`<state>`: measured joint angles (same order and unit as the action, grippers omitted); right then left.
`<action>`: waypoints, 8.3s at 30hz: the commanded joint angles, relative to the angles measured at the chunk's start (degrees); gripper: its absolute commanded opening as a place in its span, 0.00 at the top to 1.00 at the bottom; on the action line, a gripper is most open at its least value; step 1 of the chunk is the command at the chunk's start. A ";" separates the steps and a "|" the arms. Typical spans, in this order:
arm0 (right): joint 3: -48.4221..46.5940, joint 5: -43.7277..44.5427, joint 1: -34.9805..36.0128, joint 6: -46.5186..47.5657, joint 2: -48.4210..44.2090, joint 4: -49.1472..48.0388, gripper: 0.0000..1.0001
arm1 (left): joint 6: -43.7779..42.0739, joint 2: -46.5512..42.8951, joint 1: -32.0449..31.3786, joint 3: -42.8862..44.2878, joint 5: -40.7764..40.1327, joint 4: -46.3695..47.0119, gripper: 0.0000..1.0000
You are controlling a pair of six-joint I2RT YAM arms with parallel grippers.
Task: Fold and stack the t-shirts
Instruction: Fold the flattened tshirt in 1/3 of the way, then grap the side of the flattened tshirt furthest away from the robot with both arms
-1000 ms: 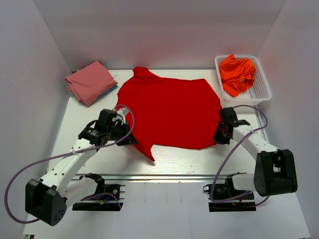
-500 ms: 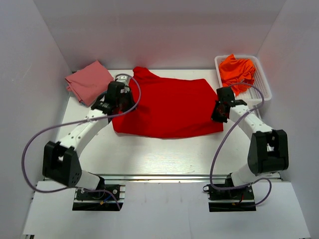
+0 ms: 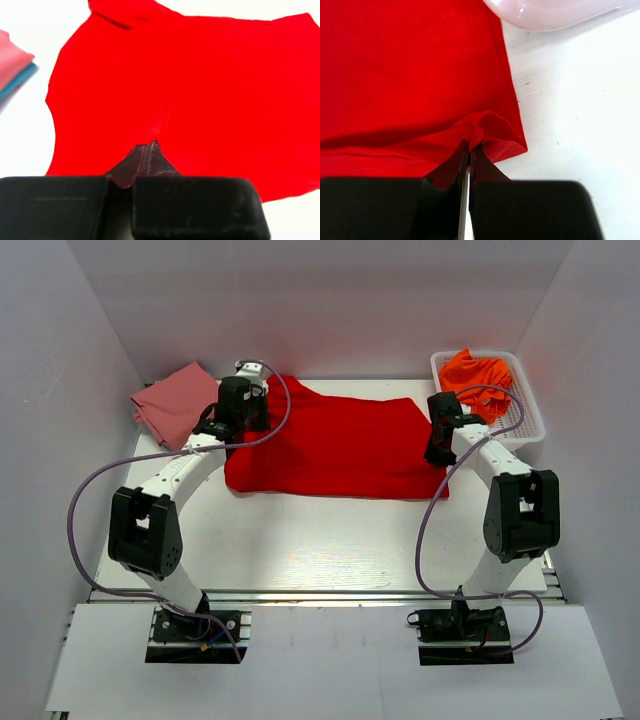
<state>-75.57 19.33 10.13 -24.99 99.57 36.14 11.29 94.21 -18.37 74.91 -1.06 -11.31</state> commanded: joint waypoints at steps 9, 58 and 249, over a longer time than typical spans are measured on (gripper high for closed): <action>-3.70 3.96 -0.64 1.00 2.21 -0.10 1.00 | -7.59 5.97 2.64 4.71 6.32 9.98 1.00; 0.17 -14.15 2.17 7.15 5.18 -10.39 0.10 | -4.69 15.90 12.48 -4.07 36.91 11.32 0.00; 18.09 -24.35 21.60 13.04 -8.25 -21.55 1.00 | 12.09 -3.77 13.19 -27.28 6.25 -7.67 0.00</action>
<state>-56.84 -7.38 31.62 -11.46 96.27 16.56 23.79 89.52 -5.41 47.35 4.95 -18.33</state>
